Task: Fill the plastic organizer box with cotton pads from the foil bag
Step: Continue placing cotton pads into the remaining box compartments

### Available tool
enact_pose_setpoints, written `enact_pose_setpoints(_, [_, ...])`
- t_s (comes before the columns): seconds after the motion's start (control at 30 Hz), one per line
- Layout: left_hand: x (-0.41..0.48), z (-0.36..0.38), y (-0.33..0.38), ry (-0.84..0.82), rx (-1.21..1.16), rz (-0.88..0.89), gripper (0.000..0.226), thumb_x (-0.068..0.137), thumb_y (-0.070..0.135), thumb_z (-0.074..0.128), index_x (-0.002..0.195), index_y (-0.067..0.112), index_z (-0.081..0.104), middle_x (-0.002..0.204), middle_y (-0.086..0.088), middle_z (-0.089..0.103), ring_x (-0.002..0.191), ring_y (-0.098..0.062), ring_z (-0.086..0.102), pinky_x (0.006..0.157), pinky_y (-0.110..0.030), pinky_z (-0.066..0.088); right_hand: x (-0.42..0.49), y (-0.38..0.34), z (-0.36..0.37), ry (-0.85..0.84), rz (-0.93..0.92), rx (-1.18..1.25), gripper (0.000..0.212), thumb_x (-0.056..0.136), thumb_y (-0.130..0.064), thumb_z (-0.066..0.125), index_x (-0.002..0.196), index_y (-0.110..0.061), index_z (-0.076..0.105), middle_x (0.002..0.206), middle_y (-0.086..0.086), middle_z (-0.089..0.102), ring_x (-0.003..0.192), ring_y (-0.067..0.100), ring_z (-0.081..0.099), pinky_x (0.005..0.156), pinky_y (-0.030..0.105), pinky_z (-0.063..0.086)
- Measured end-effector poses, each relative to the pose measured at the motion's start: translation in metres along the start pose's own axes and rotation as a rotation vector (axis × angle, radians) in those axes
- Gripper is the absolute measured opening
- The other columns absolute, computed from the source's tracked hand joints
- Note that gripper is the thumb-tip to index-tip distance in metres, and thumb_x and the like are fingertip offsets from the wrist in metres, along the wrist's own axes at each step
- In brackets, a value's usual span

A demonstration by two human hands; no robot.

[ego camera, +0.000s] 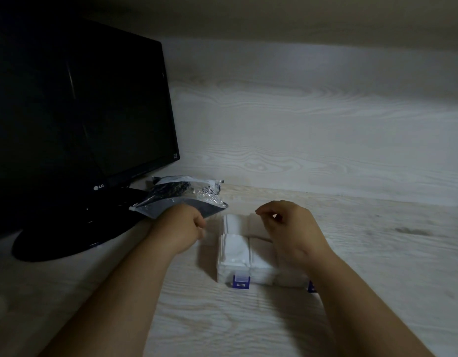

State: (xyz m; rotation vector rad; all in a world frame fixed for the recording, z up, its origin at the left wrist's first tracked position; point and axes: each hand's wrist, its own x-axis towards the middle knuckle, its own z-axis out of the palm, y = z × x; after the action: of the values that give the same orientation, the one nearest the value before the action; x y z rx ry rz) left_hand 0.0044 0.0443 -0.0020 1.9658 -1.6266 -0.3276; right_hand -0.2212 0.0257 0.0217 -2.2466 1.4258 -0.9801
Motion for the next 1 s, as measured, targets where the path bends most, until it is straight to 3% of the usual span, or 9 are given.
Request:
enact_pose_setpoints(0.13, [-0.001,0.008,0.000,-0.025,0.160,0.068,0.022,0.087,0.021,0.067,0.108,0.020,0.072,0.113,-0.003,0.069,0.105,-0.021,0.064,0.092,-0.031,0.050,0.000,0.001,-0.001,0.013,0.019,0.000,0.025,0.095,-0.017,0.052,0.106,-0.026,0.072,0.107,-0.010,0.067,0.086,0.004,0.058,0.074,0.013,0.039])
enact_pose_setpoints(0.23, [-0.001,0.011,-0.002,-0.038,0.308,0.101,0.020,0.089,0.025,0.062,0.106,0.021,0.072,0.116,-0.006,0.067,0.111,-0.026,0.060,0.095,-0.035,0.048,0.000,0.002,-0.001,0.014,0.026,0.012,0.024,0.094,-0.017,0.053,0.105,-0.026,0.072,0.101,-0.011,0.066,0.080,0.003,0.055,0.065,0.006,0.037])
enact_pose_setpoints(0.33, [-0.002,0.011,-0.002,-0.031,0.443,0.106,0.023,0.091,0.033,0.061,0.110,0.023,0.069,0.119,-0.006,0.062,0.117,-0.028,0.054,0.101,-0.036,0.044,0.000,0.001,-0.001,0.018,0.033,0.023,0.023,0.095,-0.017,0.054,0.104,-0.026,0.073,0.092,-0.014,0.062,0.076,0.001,0.053,0.066,0.013,0.037])
enact_pose_setpoints(0.43, [-0.002,0.012,-0.001,-0.073,0.494,0.084,0.027,0.092,0.030,0.054,0.116,0.021,0.062,0.126,-0.007,0.055,0.123,-0.029,0.048,0.104,-0.038,0.041,-0.001,0.001,0.000,0.009,0.026,0.021,0.023,0.095,-0.017,0.054,0.105,-0.026,0.073,0.096,-0.012,0.064,0.079,0.002,0.054,0.067,0.013,0.037])
enact_pose_setpoints(0.53, [-0.006,0.010,0.003,-0.106,0.519,0.094,0.028,0.092,0.022,0.050,0.119,0.017,0.058,0.127,-0.008,0.052,0.124,-0.029,0.047,0.103,-0.038,0.041,-0.001,0.001,0.000,0.004,0.026,0.014,0.024,0.095,-0.017,0.053,0.105,-0.026,0.073,0.095,-0.013,0.062,0.081,0.003,0.055,0.063,0.002,0.035])
enact_pose_setpoints(0.7, [-0.012,0.006,0.009,-0.029,0.330,0.134,0.009,0.089,0.014,0.055,0.090,0.021,0.050,0.104,-0.004,0.062,0.101,-0.027,0.059,0.078,-0.033,0.045,0.000,0.003,-0.001,0.005,0.033,0.037,0.024,0.095,-0.016,0.053,0.105,-0.025,0.073,0.092,-0.015,0.060,0.081,0.003,0.055,0.063,0.001,0.035])
enact_pose_setpoints(0.83, [-0.010,0.004,0.009,0.009,0.141,0.094,0.026,0.081,0.005,0.059,0.072,0.023,0.043,0.075,0.006,0.054,0.074,-0.019,0.053,0.056,-0.027,0.031,0.001,0.003,-0.002,0.023,0.048,0.048,0.024,0.094,-0.016,0.054,0.103,-0.027,0.073,0.091,-0.017,0.061,0.081,0.003,0.056,0.069,0.012,0.038])
enact_pose_setpoints(0.9, [-0.008,0.003,0.011,0.049,0.050,0.075,0.028,0.077,0.002,0.061,0.068,0.024,0.047,0.075,0.007,0.055,0.074,-0.017,0.054,0.057,-0.026,0.035,0.002,0.005,-0.003,0.036,0.074,0.067,0.023,0.093,-0.016,0.055,0.100,-0.028,0.073,0.085,-0.017,0.061,0.073,0.002,0.056,0.069,0.015,0.040])
enact_pose_setpoints(1.0, [-0.008,0.001,0.017,0.161,-0.042,0.072,0.028,0.077,0.007,0.070,0.066,0.025,0.053,0.080,0.007,0.062,0.082,-0.017,0.060,0.070,-0.027,0.047,0.002,0.007,-0.003,0.049,0.089,0.084,0.021,0.091,-0.016,0.058,0.098,-0.029,0.073,0.086,-0.015,0.064,0.072,0.002,0.058,0.071,0.018,0.045])
